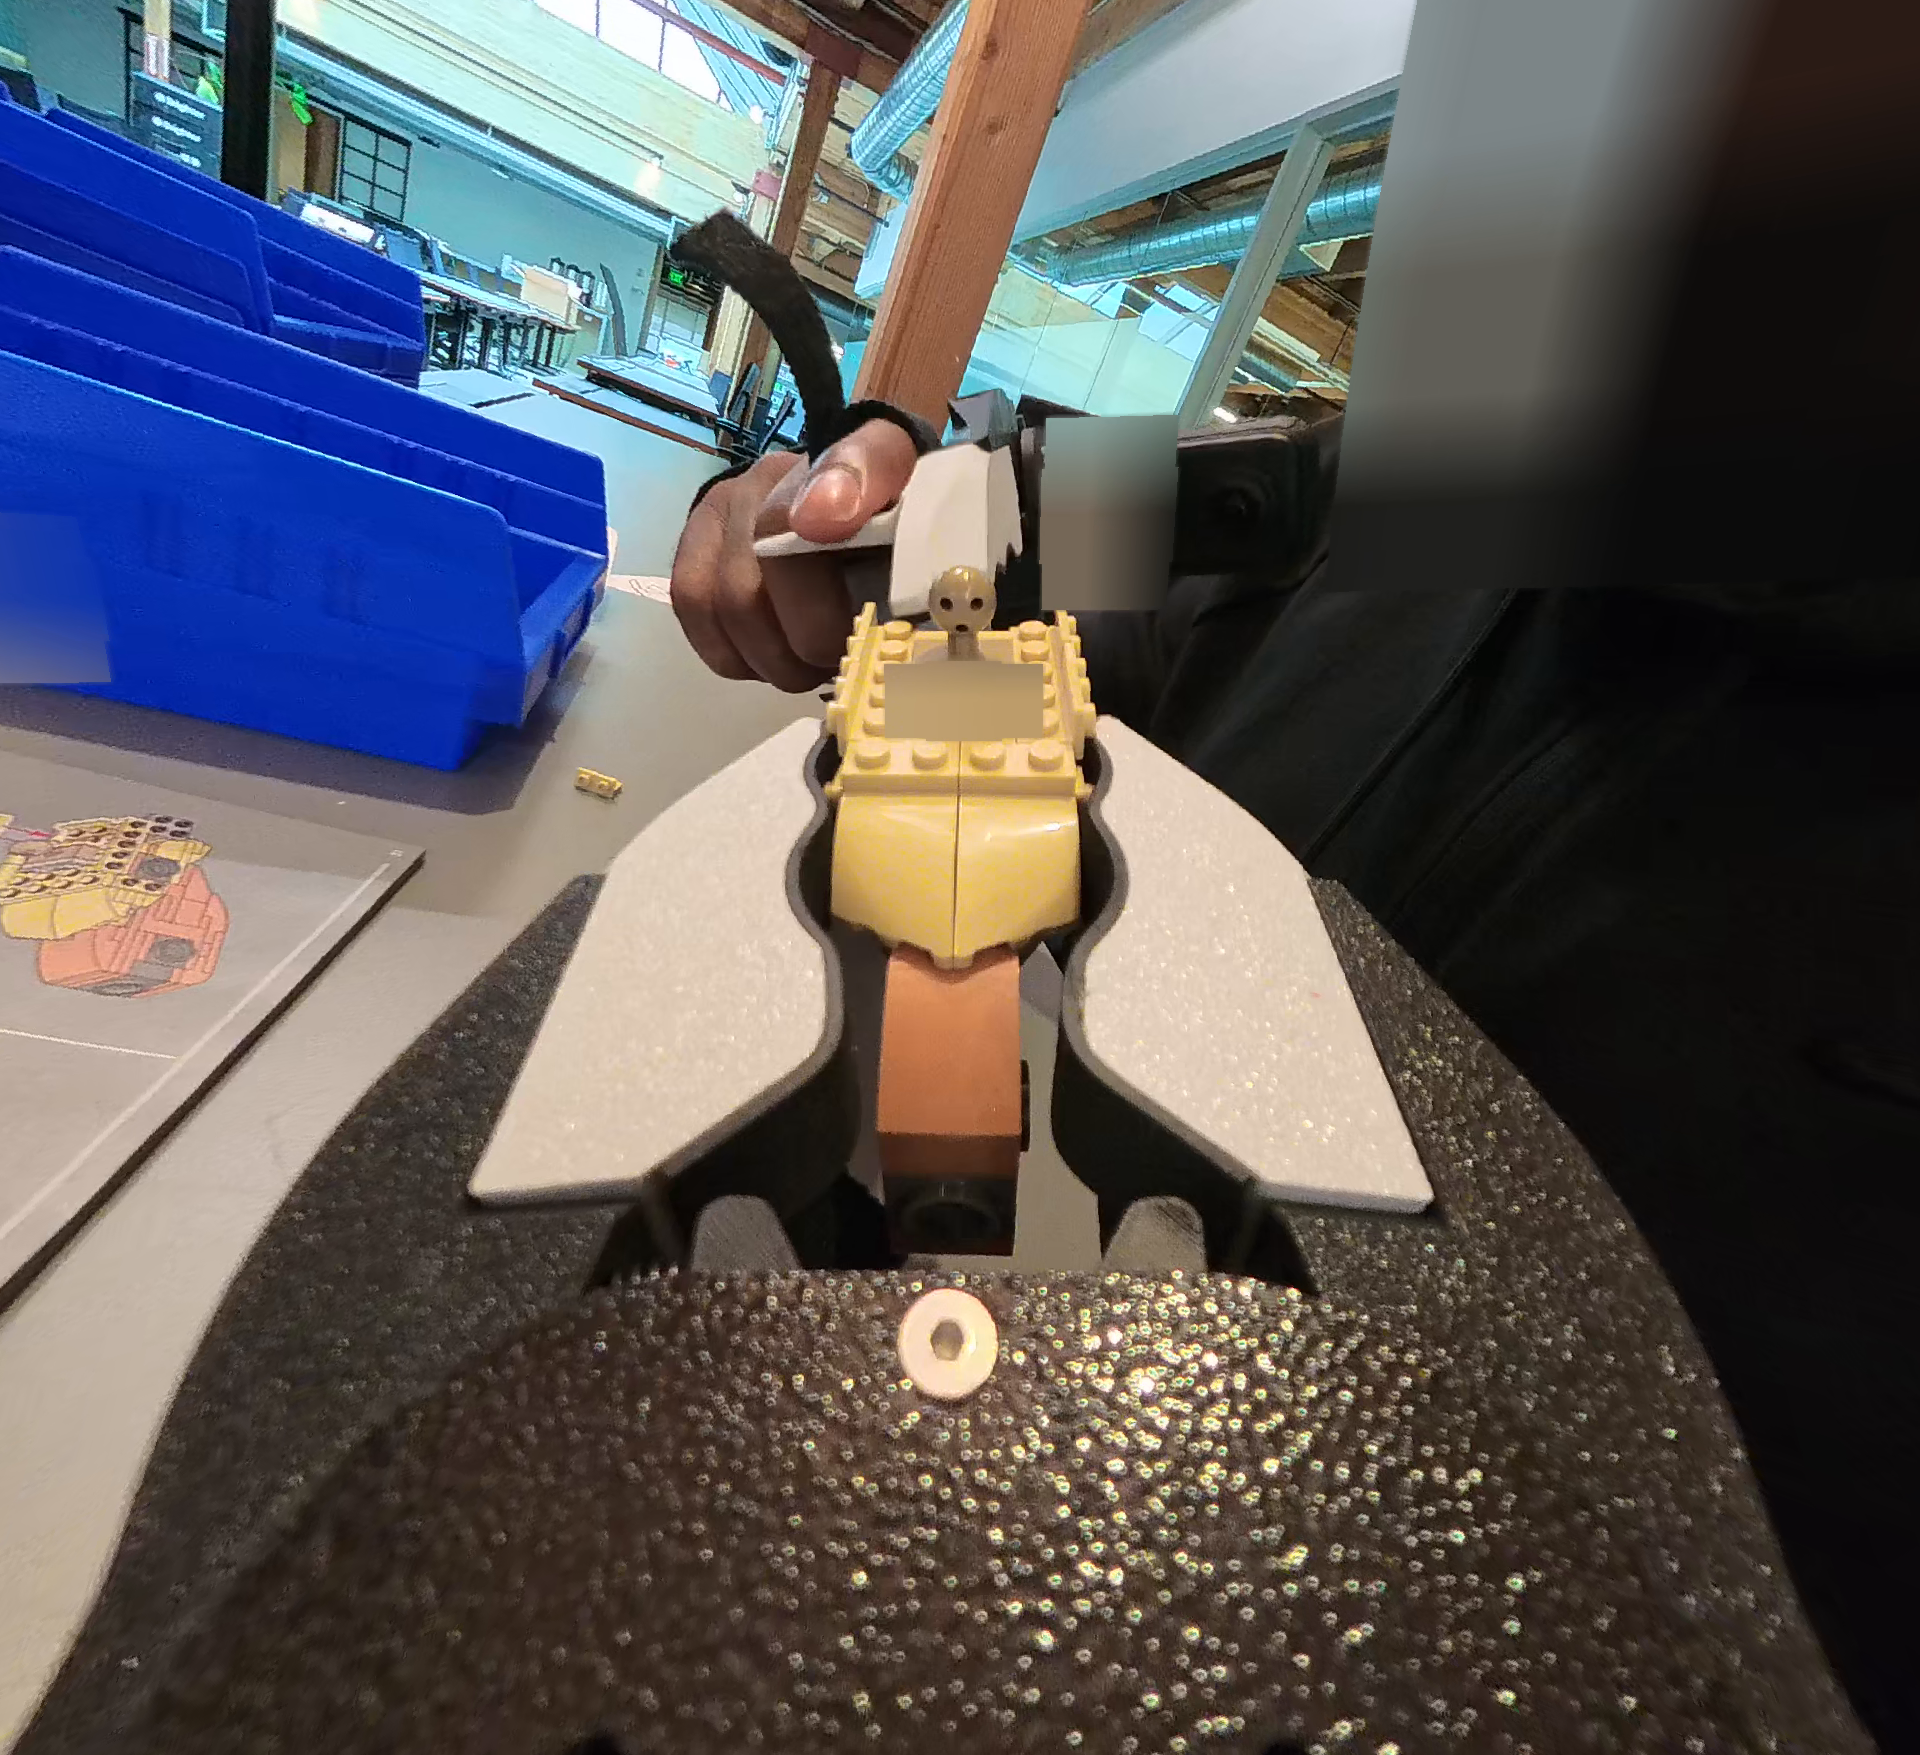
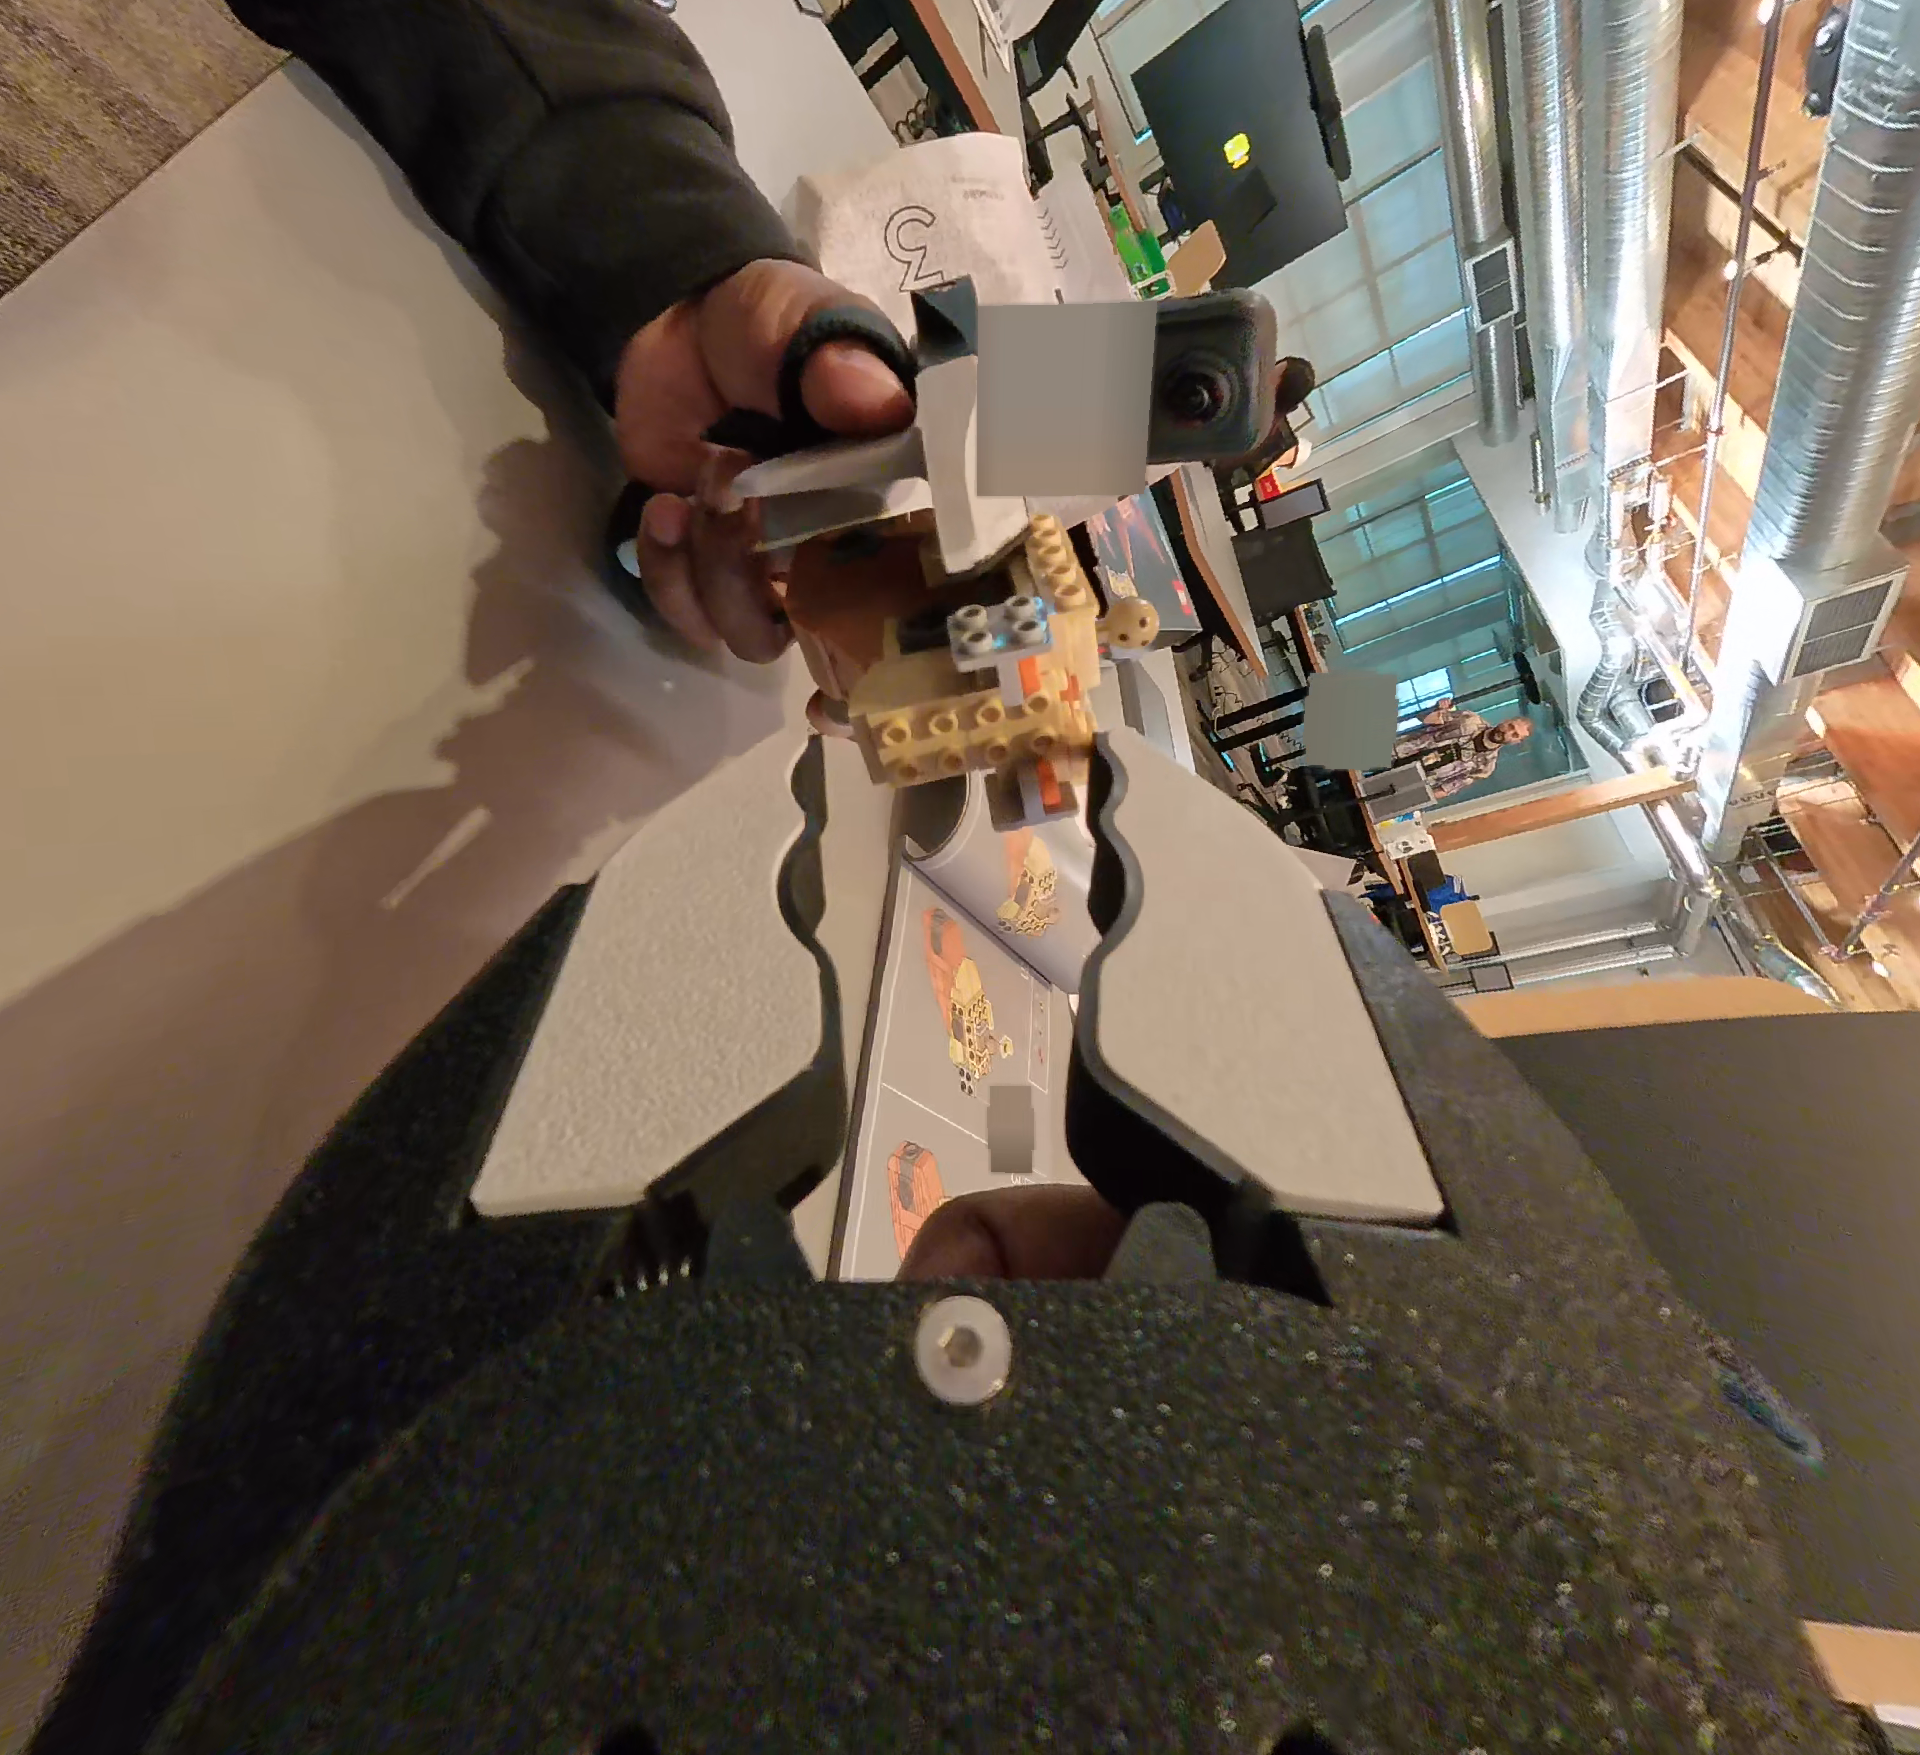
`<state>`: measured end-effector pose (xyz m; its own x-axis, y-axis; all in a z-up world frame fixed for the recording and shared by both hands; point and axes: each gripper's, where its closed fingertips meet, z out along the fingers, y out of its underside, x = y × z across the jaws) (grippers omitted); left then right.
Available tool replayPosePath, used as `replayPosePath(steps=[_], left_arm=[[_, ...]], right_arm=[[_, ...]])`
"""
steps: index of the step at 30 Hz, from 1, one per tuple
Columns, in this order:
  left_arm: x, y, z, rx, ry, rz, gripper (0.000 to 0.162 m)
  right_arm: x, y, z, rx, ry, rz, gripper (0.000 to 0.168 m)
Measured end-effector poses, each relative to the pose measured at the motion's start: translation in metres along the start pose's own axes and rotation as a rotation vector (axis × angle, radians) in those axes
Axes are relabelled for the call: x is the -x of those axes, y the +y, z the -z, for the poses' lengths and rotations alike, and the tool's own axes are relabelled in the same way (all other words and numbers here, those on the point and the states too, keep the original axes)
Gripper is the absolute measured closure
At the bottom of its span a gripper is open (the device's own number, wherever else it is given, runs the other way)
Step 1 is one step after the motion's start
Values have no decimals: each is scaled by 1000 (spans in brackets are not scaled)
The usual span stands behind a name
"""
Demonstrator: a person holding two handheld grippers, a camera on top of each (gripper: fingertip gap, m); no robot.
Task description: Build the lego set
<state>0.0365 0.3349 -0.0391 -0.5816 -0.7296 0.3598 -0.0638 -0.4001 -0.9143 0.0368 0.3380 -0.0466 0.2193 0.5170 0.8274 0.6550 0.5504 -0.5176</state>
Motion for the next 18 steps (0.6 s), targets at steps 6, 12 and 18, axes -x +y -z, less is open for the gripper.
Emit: replayPosePath(steps=[6,12,18], left_arm=[[0,1,-1,4,-1,-2,119],[0,1,0,4,-5,-3,120],[0,3,-1,20,-6,-3,120]], right_arm=[[-3,1,0,7,38,45,127],[-3,1,-1,15,47,69,128],[-1,1,0,17,30,73,129]])
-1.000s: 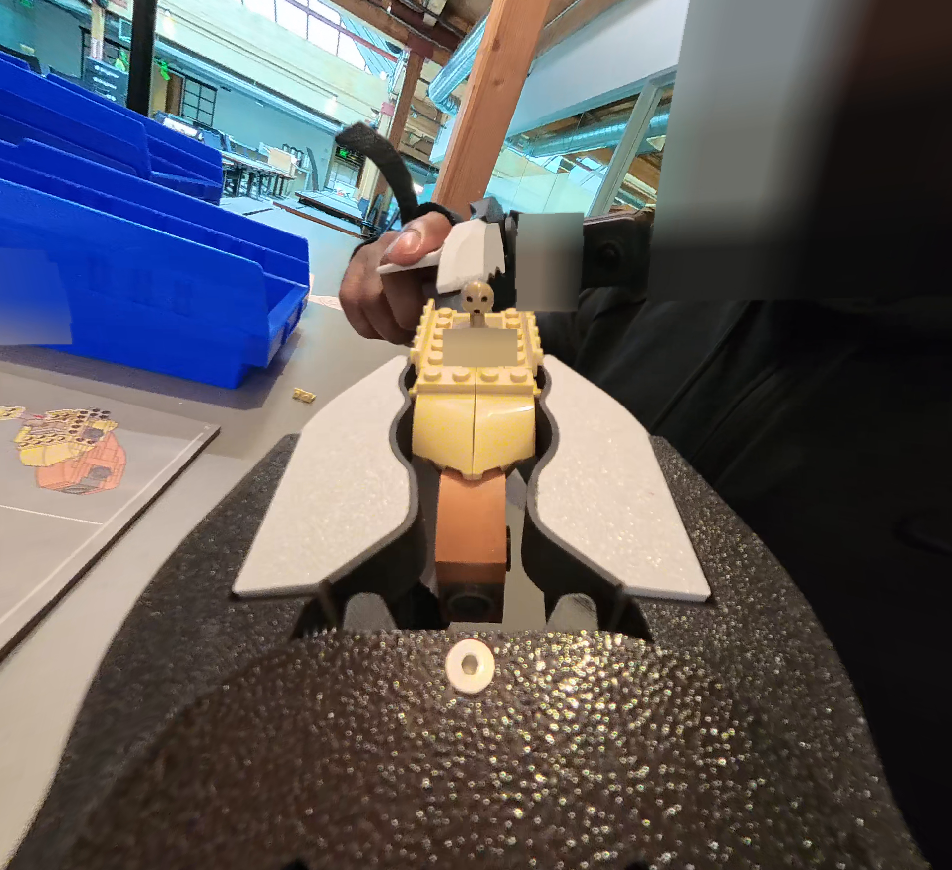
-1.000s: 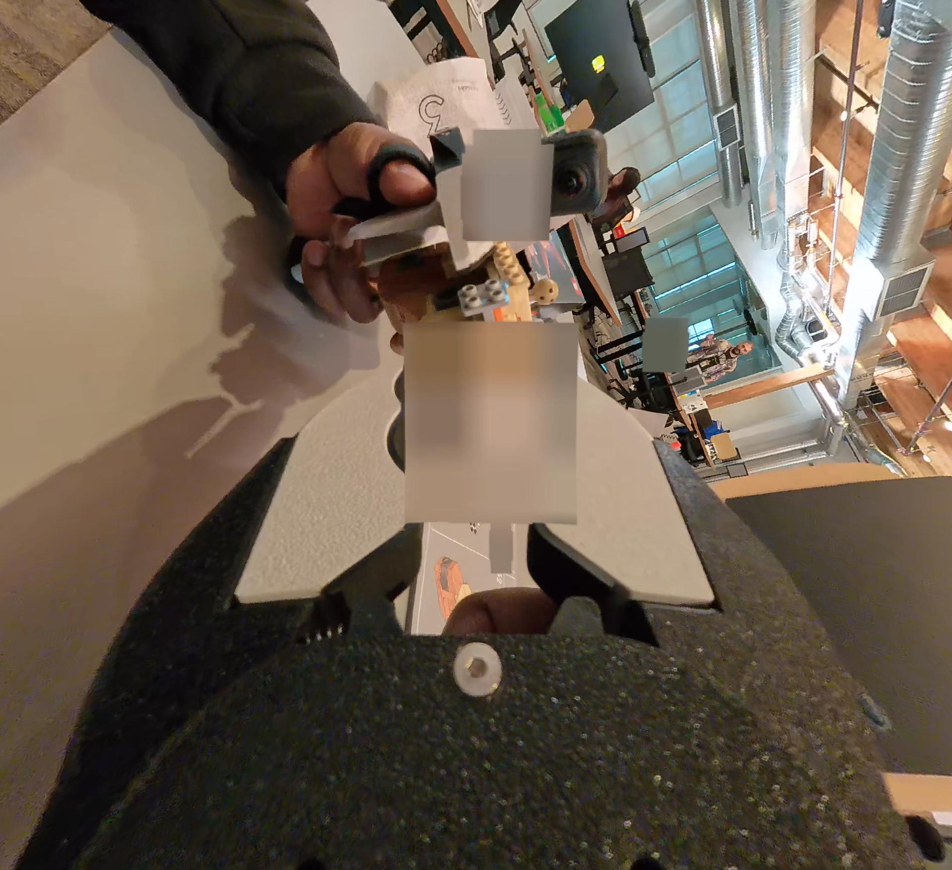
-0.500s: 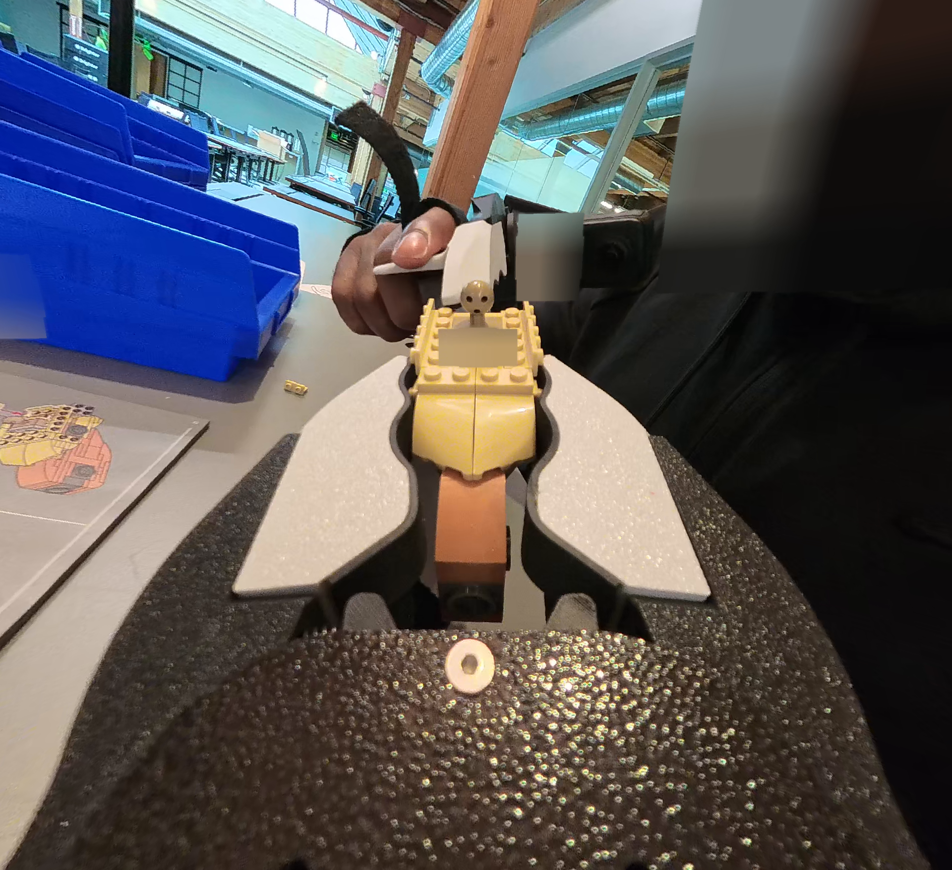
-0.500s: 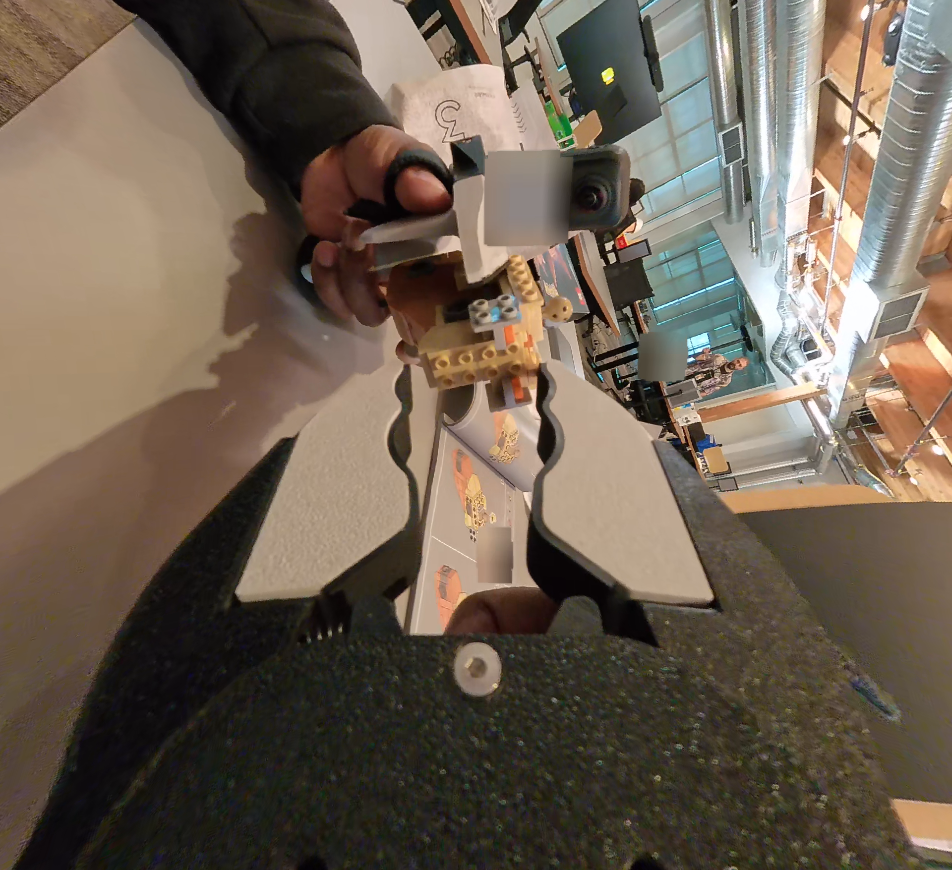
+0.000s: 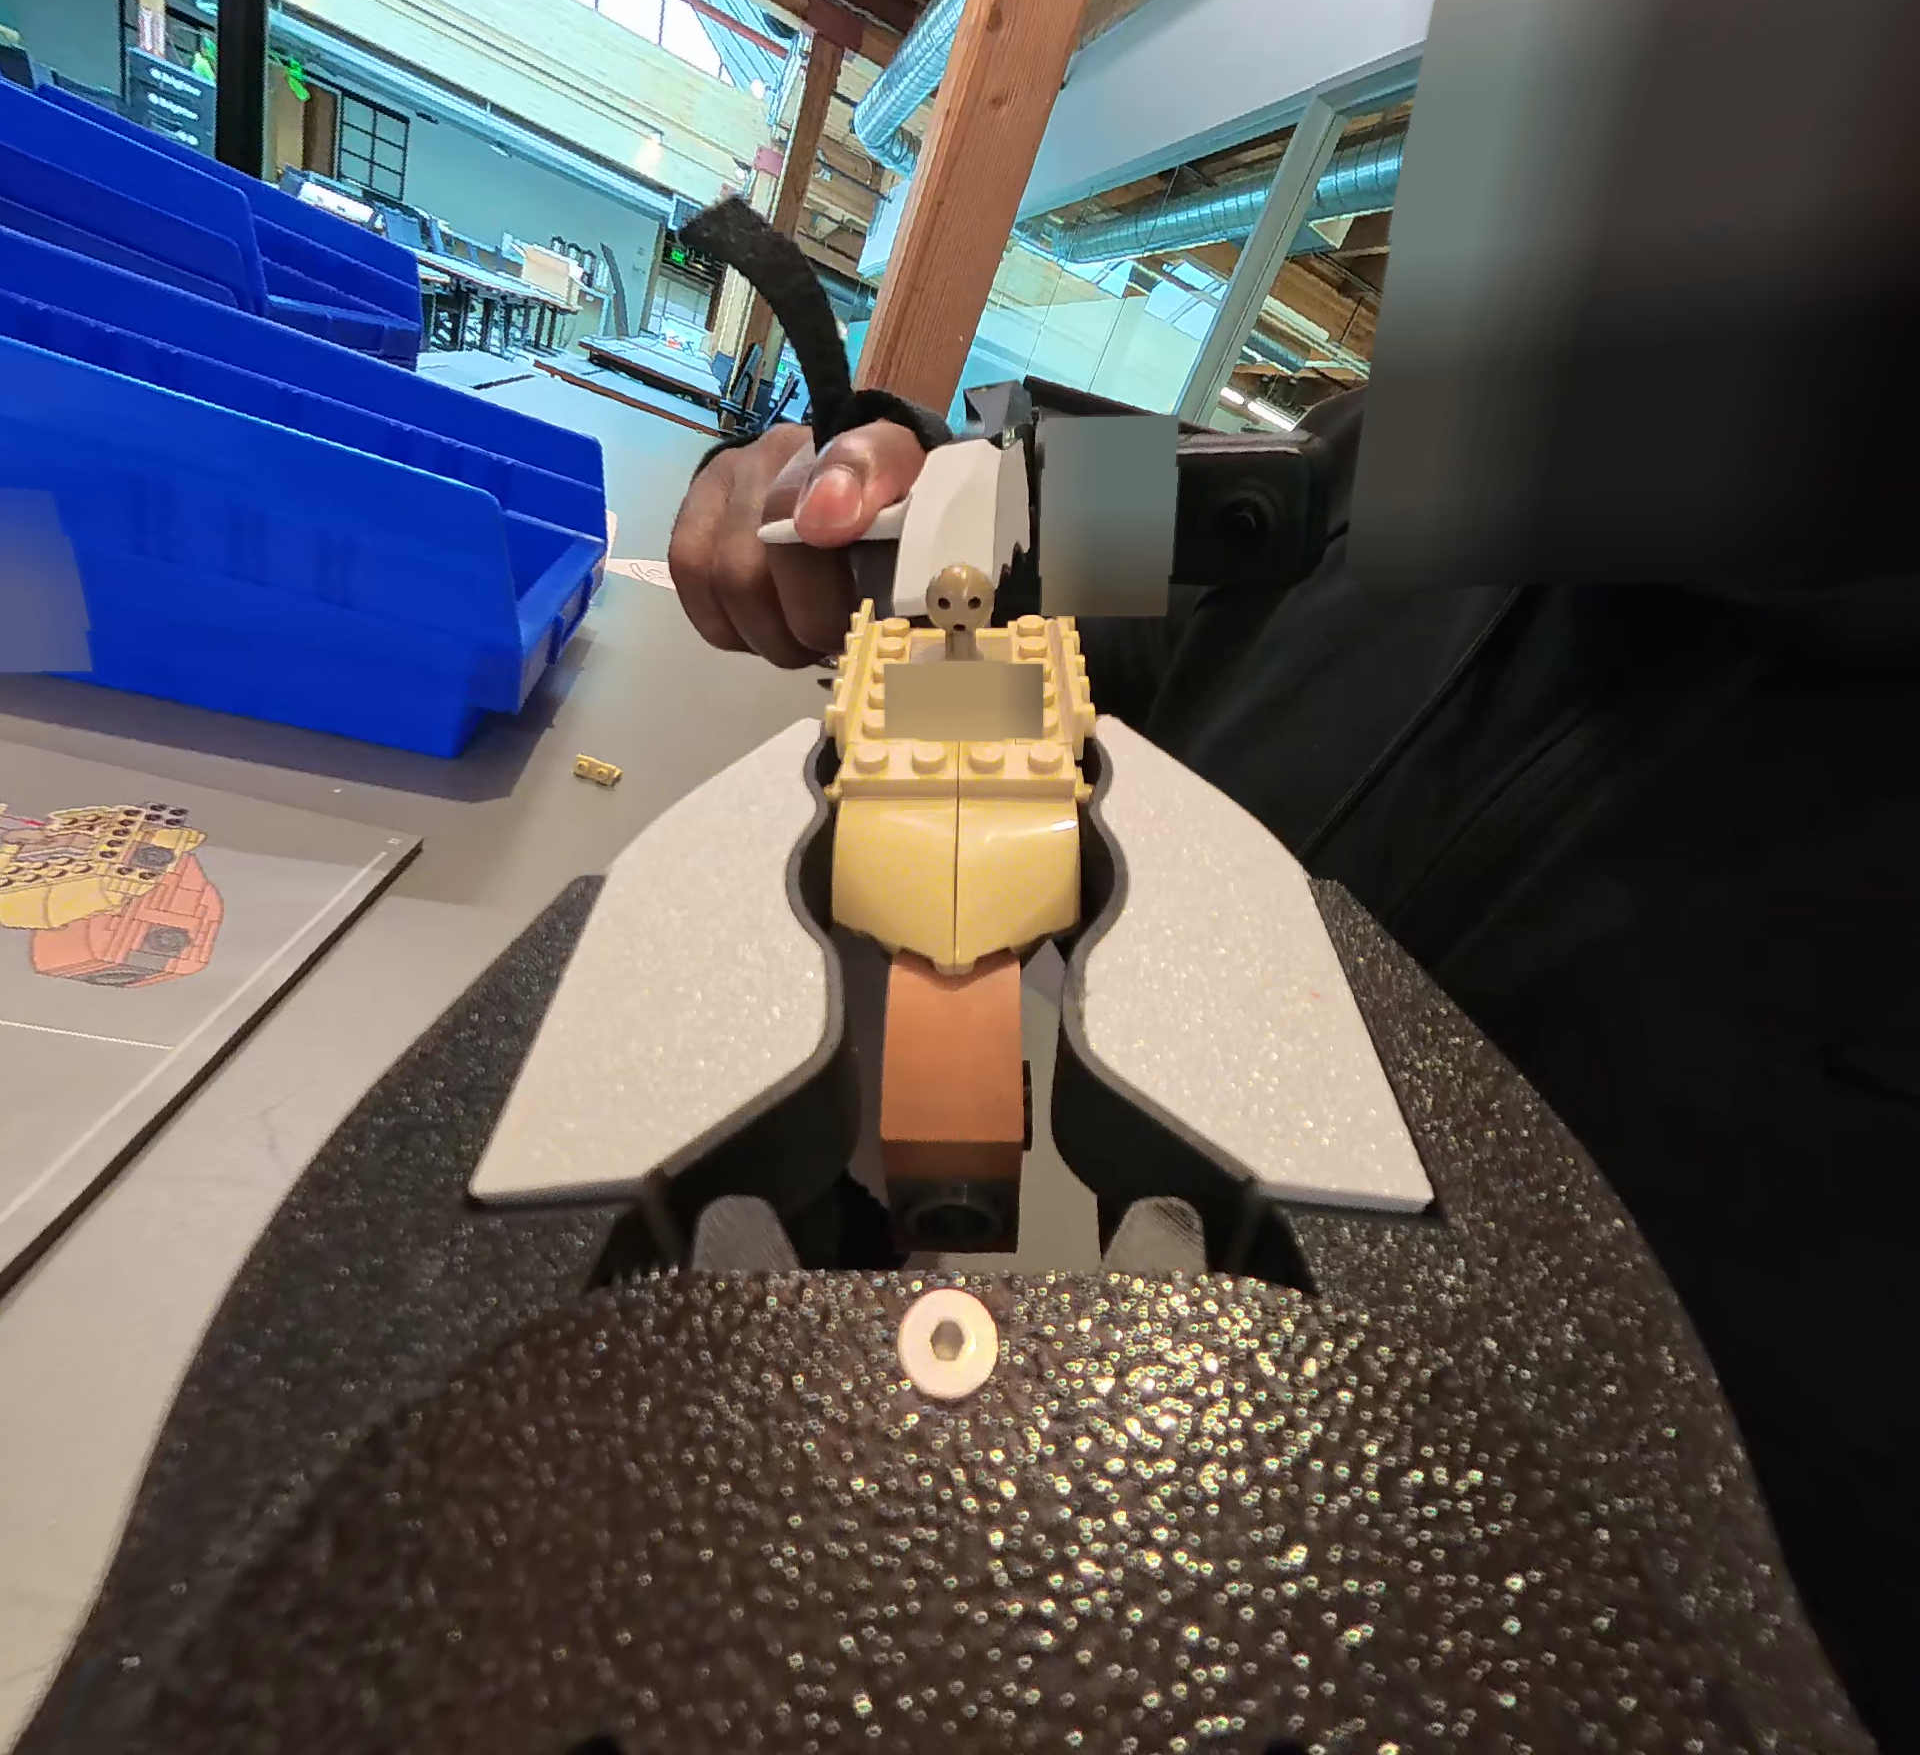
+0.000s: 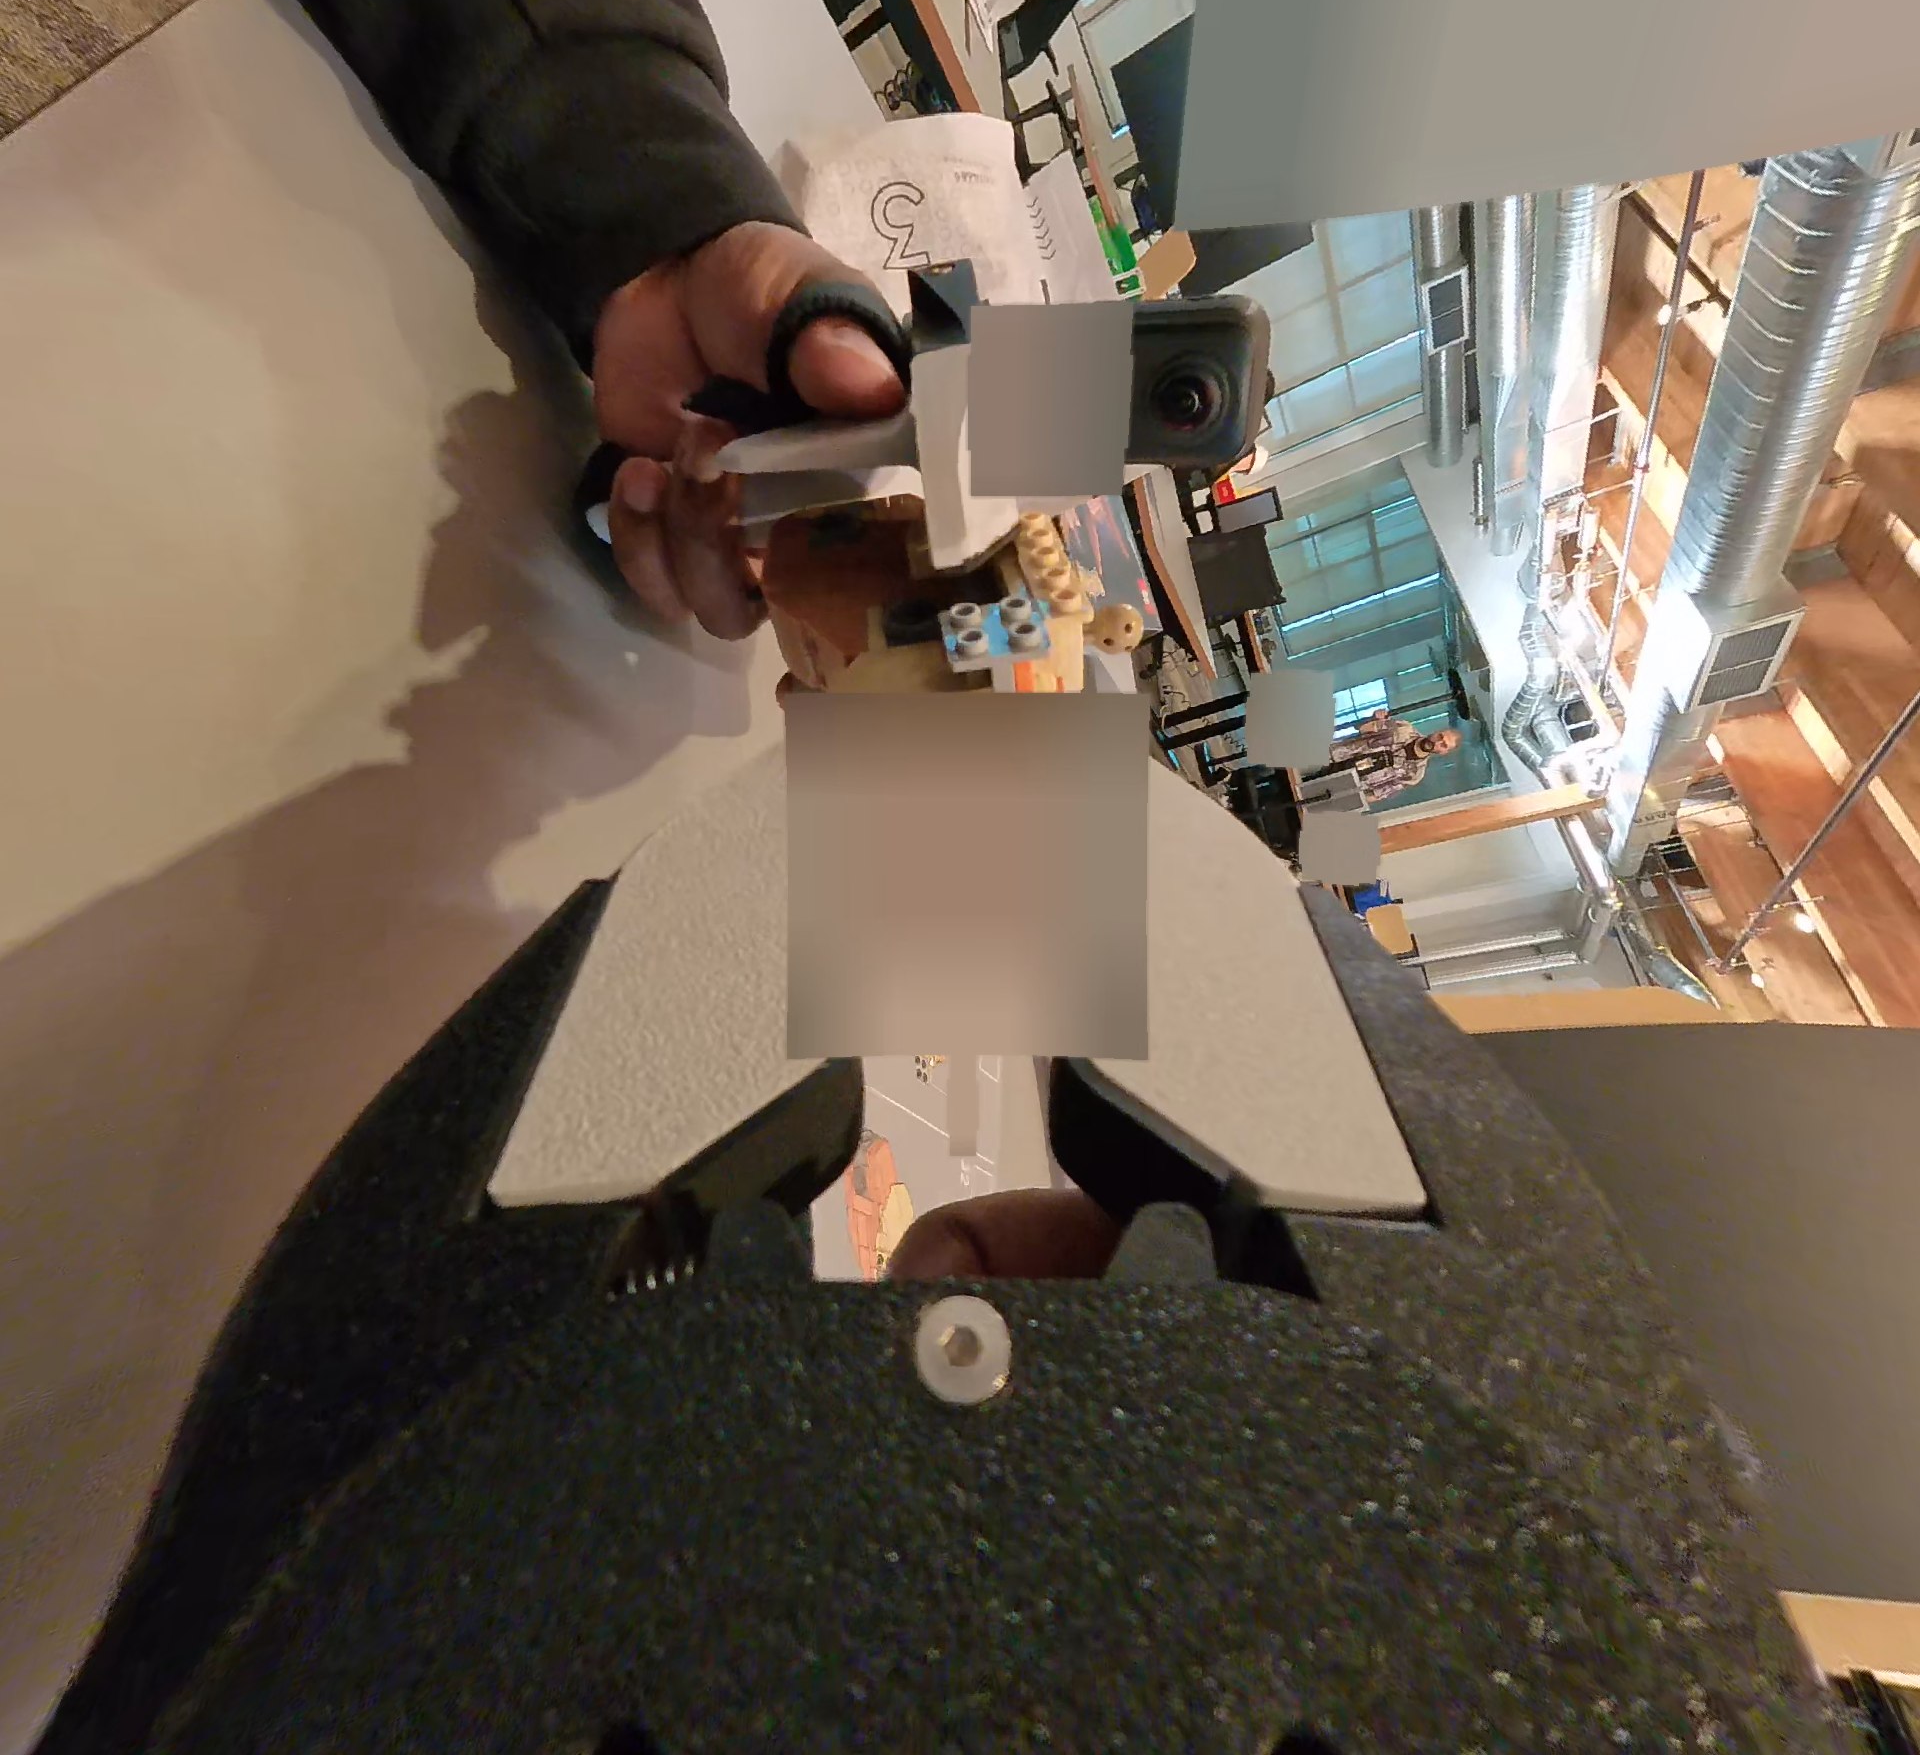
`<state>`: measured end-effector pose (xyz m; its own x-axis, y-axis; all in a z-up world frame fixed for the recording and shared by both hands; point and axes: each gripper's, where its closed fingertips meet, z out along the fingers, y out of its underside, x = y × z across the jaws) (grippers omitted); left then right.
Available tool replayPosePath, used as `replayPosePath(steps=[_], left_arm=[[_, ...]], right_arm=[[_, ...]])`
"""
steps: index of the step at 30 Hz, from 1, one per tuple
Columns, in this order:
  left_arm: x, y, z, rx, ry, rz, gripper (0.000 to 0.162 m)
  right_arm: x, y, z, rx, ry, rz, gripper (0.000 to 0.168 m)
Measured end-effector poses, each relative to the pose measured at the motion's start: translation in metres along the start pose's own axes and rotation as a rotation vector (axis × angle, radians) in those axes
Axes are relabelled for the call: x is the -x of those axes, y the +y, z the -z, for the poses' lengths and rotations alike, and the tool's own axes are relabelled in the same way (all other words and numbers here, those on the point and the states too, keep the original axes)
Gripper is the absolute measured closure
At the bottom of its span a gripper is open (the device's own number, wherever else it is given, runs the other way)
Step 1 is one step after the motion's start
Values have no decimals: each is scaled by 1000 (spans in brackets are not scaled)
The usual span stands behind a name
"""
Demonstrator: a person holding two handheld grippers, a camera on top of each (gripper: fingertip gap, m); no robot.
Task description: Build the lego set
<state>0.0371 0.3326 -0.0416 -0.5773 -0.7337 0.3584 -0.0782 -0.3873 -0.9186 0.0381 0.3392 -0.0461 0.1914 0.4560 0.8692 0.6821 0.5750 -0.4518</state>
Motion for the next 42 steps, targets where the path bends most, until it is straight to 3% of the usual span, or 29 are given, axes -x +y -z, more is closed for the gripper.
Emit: replayPosePath(steps=[11,25,42], left_arm=[[7,5,0,50,-59,-37,120],[10,11,5,208,-219,-390,119],[4,19,-3,254,-210,-486,120]], right_arm=[[4,7,1,26,-28,-29,127],[11,1,0,-12,-60,-74,117],[15,-6,-2,-31,-45,-5,131]])
